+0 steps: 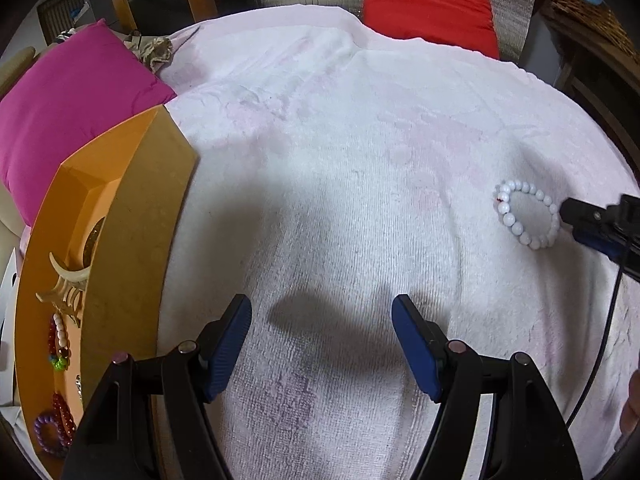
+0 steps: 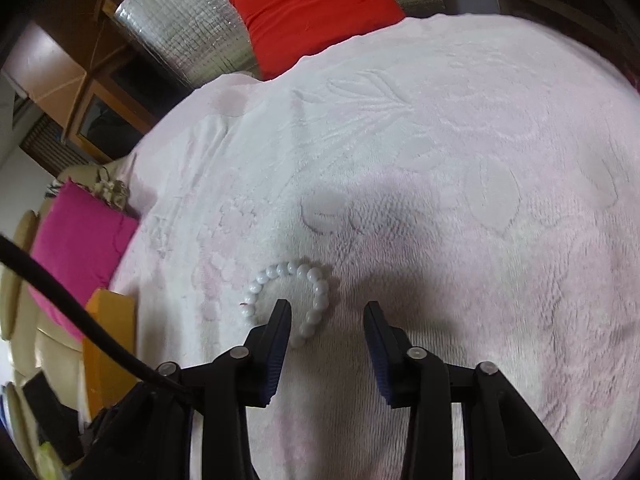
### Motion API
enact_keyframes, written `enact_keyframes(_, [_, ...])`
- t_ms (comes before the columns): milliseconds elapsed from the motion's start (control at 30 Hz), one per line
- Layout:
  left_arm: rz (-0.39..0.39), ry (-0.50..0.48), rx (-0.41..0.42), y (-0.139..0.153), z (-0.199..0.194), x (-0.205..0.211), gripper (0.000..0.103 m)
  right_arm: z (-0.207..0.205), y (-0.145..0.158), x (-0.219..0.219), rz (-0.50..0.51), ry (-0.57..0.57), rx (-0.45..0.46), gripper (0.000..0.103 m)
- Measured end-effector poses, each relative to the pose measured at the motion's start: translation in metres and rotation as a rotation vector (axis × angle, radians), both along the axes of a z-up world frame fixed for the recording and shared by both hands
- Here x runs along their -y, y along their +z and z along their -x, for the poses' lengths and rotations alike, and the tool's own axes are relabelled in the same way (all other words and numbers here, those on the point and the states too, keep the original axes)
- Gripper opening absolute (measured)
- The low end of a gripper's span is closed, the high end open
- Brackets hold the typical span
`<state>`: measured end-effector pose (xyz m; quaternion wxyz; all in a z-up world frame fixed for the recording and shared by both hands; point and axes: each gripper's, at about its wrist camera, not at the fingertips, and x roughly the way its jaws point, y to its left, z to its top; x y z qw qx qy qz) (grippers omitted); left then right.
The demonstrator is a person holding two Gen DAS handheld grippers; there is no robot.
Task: Organize jewelry
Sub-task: 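Lower the right gripper onto the white bead bracelet and close it, then lift the white bracelet with the right gripper and carry it toward the box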
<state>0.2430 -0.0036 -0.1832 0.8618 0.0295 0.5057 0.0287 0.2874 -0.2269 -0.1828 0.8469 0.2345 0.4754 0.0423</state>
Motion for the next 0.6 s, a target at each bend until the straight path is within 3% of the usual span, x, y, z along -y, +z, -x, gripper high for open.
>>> enact_keyframes(100, [-0.004, -0.002, -0.01, -0.004, 0.001, 0.0, 0.073, -0.008, -0.004, -0.008, 0.032, 0.01, 0.001, 0.034])
enact_keyframes(267, [-0.008, -0.003, -0.014, -0.008, 0.001, 0.0, 0.074, -0.014, -0.003, -0.024, 0.173, 0.019, 0.031, 0.023])
enact_keyframes(400, [-0.014, 0.015, -0.019, -0.013, -0.001, -0.001, 0.084, -0.013, -0.004, -0.036, 0.299, 0.042, 0.061, 0.012])
enact_keyframes(500, [-0.016, 0.029, -0.017, -0.015, -0.002, -0.004, 0.09, -0.011, -0.003, -0.048, 0.392, 0.062, 0.086, 0.01])
enact_keyframes(600, [-0.01, 0.047, -0.018, -0.017, -0.003, -0.007, 0.096, -0.008, -0.002, -0.05, 0.41, 0.064, 0.093, 0.01])
